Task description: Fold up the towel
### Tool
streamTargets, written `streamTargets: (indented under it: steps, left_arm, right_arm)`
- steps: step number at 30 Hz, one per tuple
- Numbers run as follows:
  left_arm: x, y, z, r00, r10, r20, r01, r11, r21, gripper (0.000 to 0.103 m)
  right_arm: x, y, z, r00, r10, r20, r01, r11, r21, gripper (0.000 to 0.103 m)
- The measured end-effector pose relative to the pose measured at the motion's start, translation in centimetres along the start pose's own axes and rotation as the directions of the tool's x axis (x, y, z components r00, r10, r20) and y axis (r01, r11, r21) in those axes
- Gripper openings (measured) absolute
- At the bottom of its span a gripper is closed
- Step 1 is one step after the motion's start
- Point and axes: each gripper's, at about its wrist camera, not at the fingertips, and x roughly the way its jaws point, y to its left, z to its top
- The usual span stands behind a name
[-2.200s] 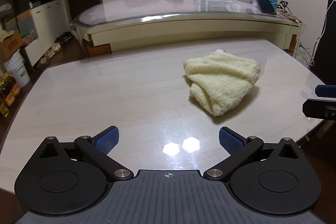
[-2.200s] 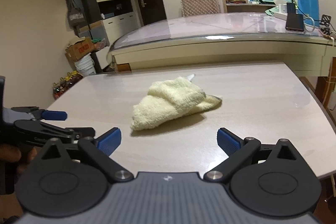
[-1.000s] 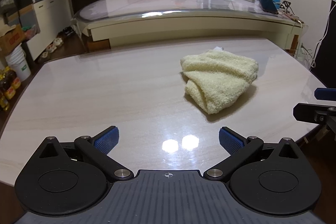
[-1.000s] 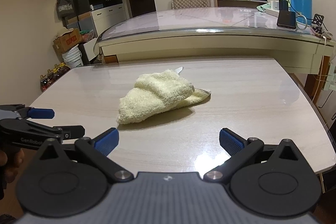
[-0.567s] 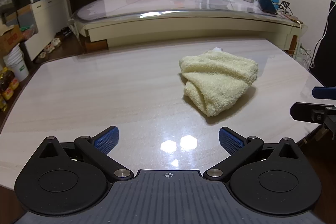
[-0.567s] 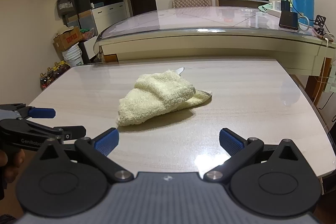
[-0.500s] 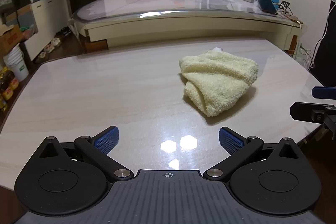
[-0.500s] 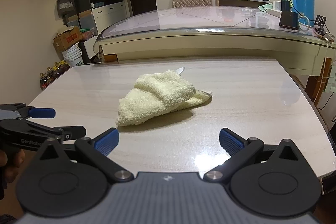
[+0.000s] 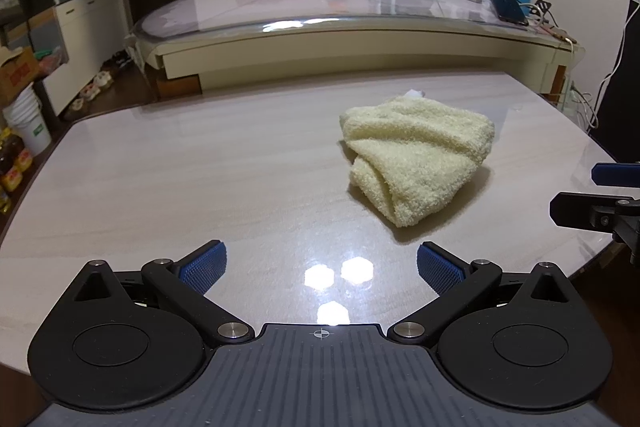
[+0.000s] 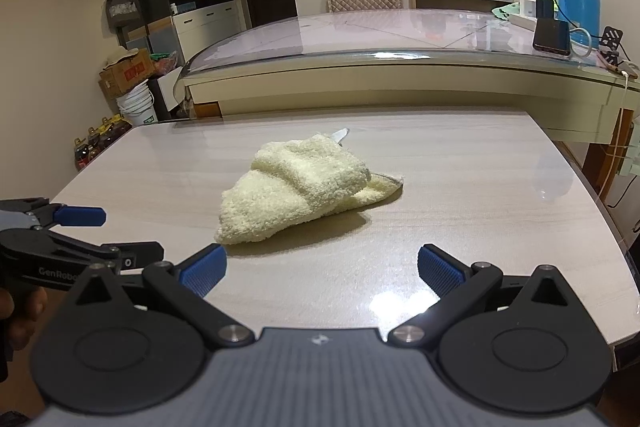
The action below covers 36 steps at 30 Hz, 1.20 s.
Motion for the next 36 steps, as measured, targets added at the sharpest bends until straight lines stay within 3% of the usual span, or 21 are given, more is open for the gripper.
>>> streamTargets:
  steps: [25,36]
  left_arm:
    - [0.7,-0.1,0.4,1.000,-0.011,-0.004,0.011,1.000,0.004,0.103]
    - [1.1,0.5,1.0,1.000,0.000,0.004,0.000,1.000,0.009,0.103]
  right_arm:
    - [0.8,-0.2,0.6,1.000,-0.003,-0.006,0.003,1.000,-0.014,0.103]
    - [1.8,0.0,2.8,0.999,0.041,0.023,-0.038,0.993,-0.109,0.103]
